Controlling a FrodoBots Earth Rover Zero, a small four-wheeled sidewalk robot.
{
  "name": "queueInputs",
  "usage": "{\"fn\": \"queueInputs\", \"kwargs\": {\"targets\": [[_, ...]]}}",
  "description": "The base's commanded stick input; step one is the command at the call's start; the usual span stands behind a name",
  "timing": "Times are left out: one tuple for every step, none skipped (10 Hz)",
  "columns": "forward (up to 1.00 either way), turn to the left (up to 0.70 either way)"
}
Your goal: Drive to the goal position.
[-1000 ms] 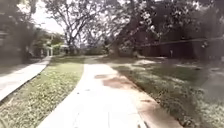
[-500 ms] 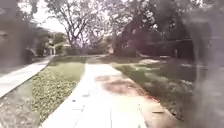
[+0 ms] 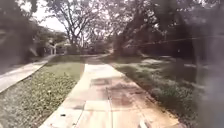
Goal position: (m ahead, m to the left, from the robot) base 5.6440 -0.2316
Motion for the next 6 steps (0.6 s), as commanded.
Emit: {"fn": "queueInputs", "kwargs": {"targets": [[0.70,0.00],[0.70,0.00],[0.70,0.00],[0.70,0.00],[0.46,0.00],[0.00,0.00]]}}
